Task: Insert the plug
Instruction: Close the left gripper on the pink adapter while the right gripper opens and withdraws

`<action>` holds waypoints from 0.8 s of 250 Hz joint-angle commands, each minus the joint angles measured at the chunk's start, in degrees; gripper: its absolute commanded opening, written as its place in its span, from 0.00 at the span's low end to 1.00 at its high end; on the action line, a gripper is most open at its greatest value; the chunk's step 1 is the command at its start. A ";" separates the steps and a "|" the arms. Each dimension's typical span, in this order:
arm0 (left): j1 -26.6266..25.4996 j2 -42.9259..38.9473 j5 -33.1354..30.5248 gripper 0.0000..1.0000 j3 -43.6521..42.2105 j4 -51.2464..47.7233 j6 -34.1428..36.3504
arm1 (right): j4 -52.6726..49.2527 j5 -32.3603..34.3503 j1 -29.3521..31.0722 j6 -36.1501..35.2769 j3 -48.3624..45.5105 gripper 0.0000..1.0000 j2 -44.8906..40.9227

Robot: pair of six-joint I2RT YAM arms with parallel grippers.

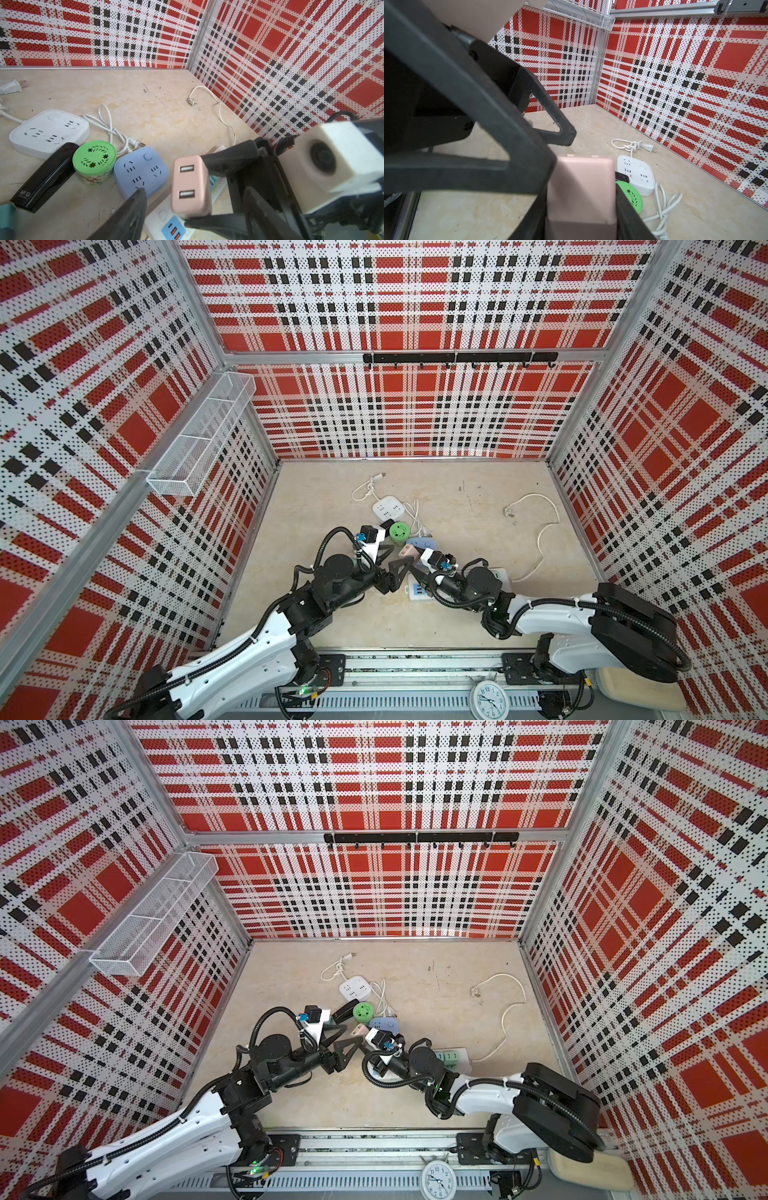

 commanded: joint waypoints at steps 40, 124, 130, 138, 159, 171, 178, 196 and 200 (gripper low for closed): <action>0.29 2.18 3.96 0.63 3.38 -1.52 -1.31 | 5.43 -1.68 0.64 -0.79 0.34 0.06 -0.52; 0.35 7.23 6.94 0.52 6.82 -2.14 -1.50 | 8.18 -2.43 0.81 -0.56 0.10 0.06 0.86; 0.39 7.49 6.99 0.49 6.82 -2.14 -1.49 | 8.22 -2.50 0.82 -0.57 0.11 0.06 0.95; 0.39 7.81 7.21 0.45 6.95 -2.14 -1.47 | 8.41 -2.55 0.81 -0.49 0.09 0.06 1.06; 0.39 8.23 7.31 0.32 7.12 -2.14 -1.23 | 8.49 -2.53 0.83 -0.41 0.00 0.07 0.99; 0.54 8.34 7.17 0.24 7.17 -2.13 -0.99 | 8.23 -2.64 0.81 -0.58 -0.11 0.10 0.68; 0.61 8.37 7.14 0.19 7.26 -2.14 -0.84 | 8.10 -2.55 0.81 -0.72 -0.23 0.13 0.52; 0.99 8.59 6.79 0.09 7.48 -2.14 -0.45 | 7.96 -1.95 0.86 -1.09 -0.68 0.23 -0.05; 1.15 8.72 6.71 0.07 7.56 -2.14 -0.42 | 8.01 -1.71 0.88 -1.16 -0.77 0.28 -0.13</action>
